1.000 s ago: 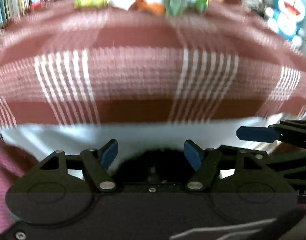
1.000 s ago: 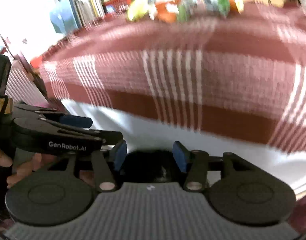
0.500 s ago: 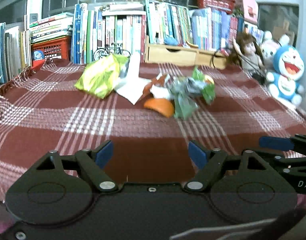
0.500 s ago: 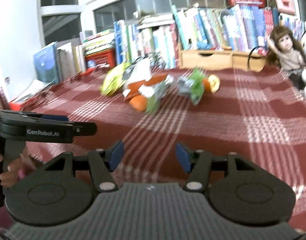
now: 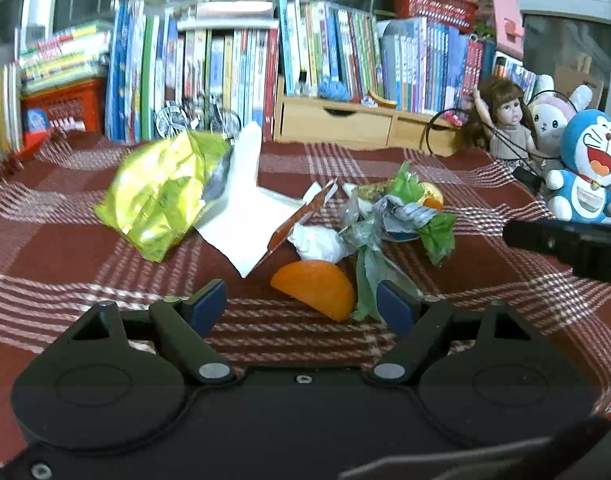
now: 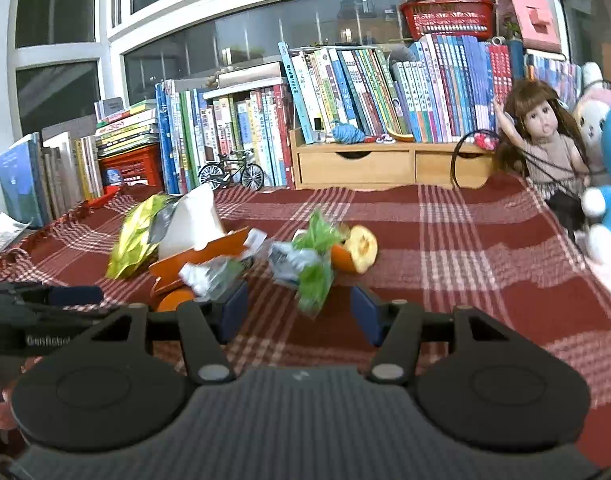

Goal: Organize books
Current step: 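Grasp the orange peel with the left gripper while the right gripper grasps the green plastic wrapper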

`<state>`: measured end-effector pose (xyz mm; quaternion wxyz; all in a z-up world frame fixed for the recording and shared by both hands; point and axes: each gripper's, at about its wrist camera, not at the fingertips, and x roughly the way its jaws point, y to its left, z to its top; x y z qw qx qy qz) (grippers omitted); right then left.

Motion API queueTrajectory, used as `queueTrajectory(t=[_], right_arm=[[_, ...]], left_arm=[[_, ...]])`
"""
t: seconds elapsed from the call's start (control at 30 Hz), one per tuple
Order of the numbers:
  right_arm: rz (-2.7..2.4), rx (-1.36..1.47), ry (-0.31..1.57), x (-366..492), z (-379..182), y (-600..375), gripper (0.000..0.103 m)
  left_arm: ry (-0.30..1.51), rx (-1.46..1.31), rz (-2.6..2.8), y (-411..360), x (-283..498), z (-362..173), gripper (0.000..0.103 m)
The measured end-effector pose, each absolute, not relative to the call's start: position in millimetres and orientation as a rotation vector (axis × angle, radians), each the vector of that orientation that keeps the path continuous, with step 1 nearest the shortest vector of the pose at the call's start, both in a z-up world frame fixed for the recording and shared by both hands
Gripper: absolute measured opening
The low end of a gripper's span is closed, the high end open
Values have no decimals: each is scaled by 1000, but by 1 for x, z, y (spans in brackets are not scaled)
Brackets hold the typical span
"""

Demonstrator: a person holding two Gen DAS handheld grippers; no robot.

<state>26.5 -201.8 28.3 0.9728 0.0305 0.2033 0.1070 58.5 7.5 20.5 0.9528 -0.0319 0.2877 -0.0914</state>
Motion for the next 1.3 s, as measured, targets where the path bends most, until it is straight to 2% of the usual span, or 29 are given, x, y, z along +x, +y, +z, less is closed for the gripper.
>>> queueTrajectory(t=[0.3, 0.9, 0.97, 1.0, 1.03, 1.13, 1.17, 1.23, 1.3], right_arm=[[280, -4, 418, 80, 25, -187, 59], [266, -87, 474, 139, -6, -166, 60], [267, -93, 483, 144, -8, -164, 60], [269, -98, 488, 146, -9, -162, 59], [269, -99, 488, 146, -10, -161, 52], [270, -83, 476, 140, -8, -161, 37], [274, -83, 473, 136, -7, -161, 36], [282, -88, 462, 128, -4, -161, 24], [284, -88, 454, 123, -1, -160, 20]], left_arm=[[622, -67, -203, 8, 89, -4, 80], [622, -149, -197, 3, 117, -11, 79], [620, -164, -195, 3, 118, -11, 73], [618, -166, -192, 4, 117, -11, 60], [616, -164, -190, 4, 116, -11, 52], [603, -176, -208, 4, 109, -11, 47], [597, -180, -216, 3, 106, -11, 46], [588, -185, -225, 2, 101, -10, 44], [590, -185, -225, 2, 96, -9, 43]])
